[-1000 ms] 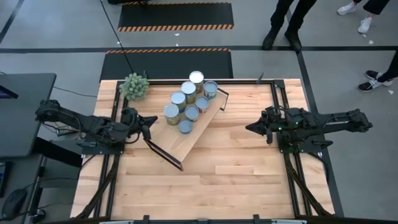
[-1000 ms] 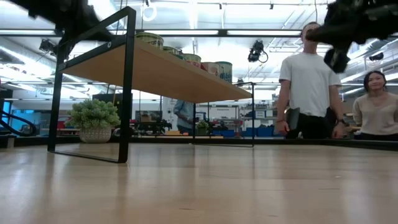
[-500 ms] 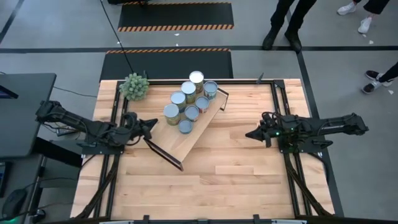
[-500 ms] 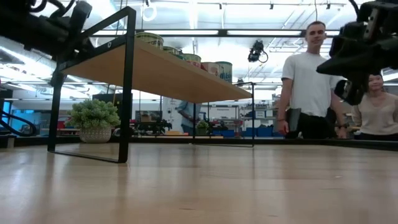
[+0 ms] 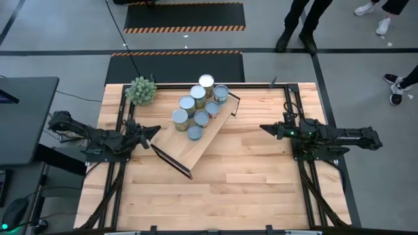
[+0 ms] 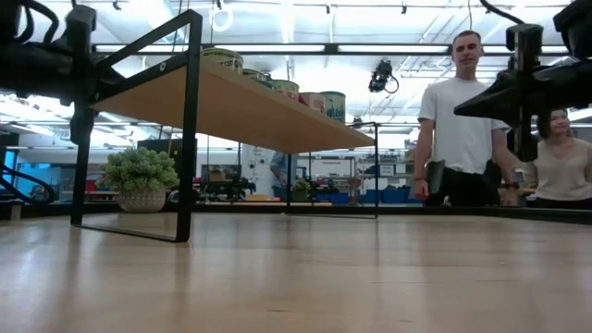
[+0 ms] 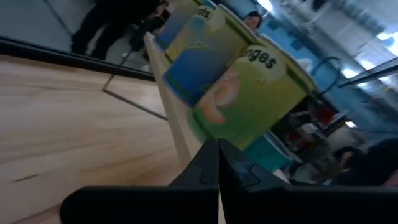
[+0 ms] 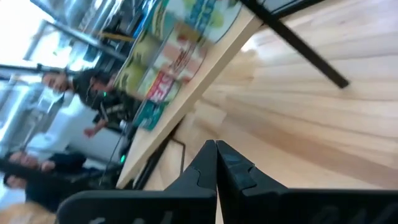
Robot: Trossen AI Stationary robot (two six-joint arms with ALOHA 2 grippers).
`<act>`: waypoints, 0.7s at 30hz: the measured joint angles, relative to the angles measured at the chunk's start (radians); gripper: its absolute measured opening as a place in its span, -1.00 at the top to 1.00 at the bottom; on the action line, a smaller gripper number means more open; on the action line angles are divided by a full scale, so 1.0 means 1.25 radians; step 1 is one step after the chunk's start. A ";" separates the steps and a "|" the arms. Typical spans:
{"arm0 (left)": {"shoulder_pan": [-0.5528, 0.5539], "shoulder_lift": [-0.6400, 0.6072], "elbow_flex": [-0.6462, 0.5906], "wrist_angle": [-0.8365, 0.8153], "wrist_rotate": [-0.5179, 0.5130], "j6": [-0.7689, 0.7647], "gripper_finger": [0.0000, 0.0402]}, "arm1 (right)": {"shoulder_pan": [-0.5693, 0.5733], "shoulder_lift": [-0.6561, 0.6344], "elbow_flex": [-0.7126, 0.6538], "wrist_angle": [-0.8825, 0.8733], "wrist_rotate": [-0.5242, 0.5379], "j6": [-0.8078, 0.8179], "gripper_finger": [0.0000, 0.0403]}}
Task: Pick and place cans onto a shelf
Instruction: Return to Home Position
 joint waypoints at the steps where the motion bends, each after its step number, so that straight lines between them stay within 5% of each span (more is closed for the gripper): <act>1: -0.002 -0.022 -0.013 0.008 0.006 0.011 1.00 | -0.002 0.000 0.000 0.001 0.010 0.008 1.00; 8: -0.005 -0.116 -0.013 -0.044 0.029 0.075 1.00 | -0.004 0.003 0.000 0.007 0.145 0.028 1.00; 12: -0.004 -0.156 -0.013 -0.044 0.107 0.102 1.00 | -0.013 0.003 0.000 0.009 0.207 -0.008 1.00; 21: -0.005 -0.155 -0.014 0.039 0.210 0.210 0.99 | -0.030 0.013 0.000 0.010 0.424 -0.089 0.86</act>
